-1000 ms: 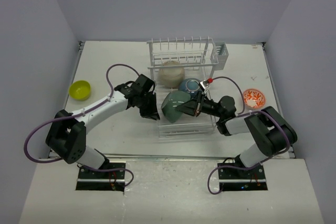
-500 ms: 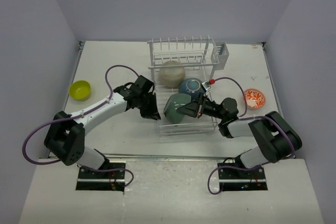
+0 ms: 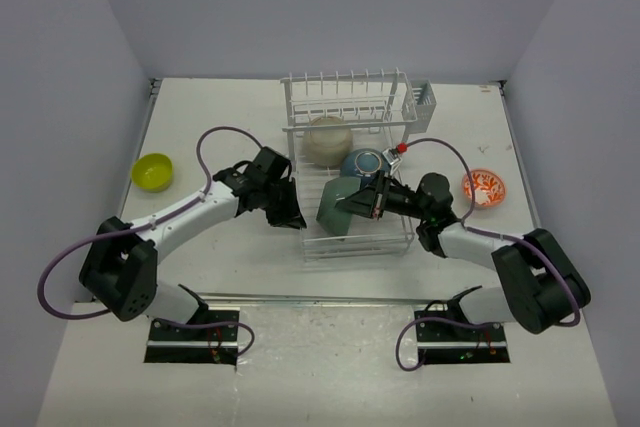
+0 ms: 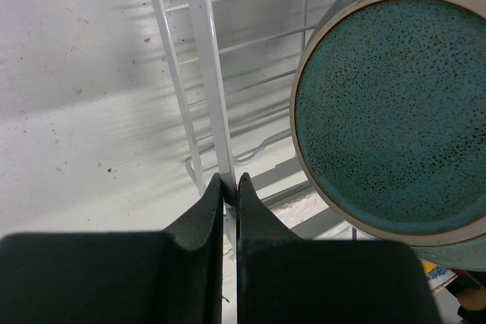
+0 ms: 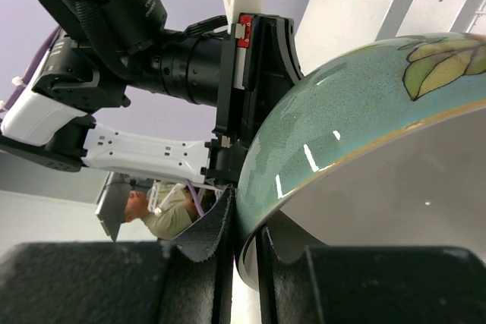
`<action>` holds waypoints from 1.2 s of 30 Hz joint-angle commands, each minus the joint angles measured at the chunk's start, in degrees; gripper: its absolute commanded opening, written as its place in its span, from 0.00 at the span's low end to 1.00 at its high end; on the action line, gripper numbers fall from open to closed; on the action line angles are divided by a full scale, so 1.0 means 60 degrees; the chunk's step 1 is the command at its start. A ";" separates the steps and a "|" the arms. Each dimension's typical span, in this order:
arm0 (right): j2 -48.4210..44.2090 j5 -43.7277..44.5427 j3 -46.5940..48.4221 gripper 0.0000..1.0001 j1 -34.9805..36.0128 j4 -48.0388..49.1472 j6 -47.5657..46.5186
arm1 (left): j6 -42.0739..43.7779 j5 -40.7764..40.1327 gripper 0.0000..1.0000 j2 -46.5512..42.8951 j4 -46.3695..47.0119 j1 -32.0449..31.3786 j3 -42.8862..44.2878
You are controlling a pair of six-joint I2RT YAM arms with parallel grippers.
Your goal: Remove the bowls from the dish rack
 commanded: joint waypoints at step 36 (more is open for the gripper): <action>-0.1650 -0.0220 0.5852 0.00 -0.0342 -1.0236 -0.4757 | -0.0017 -0.0179 0.00 -0.0383 0.1019 -0.0305 -0.0835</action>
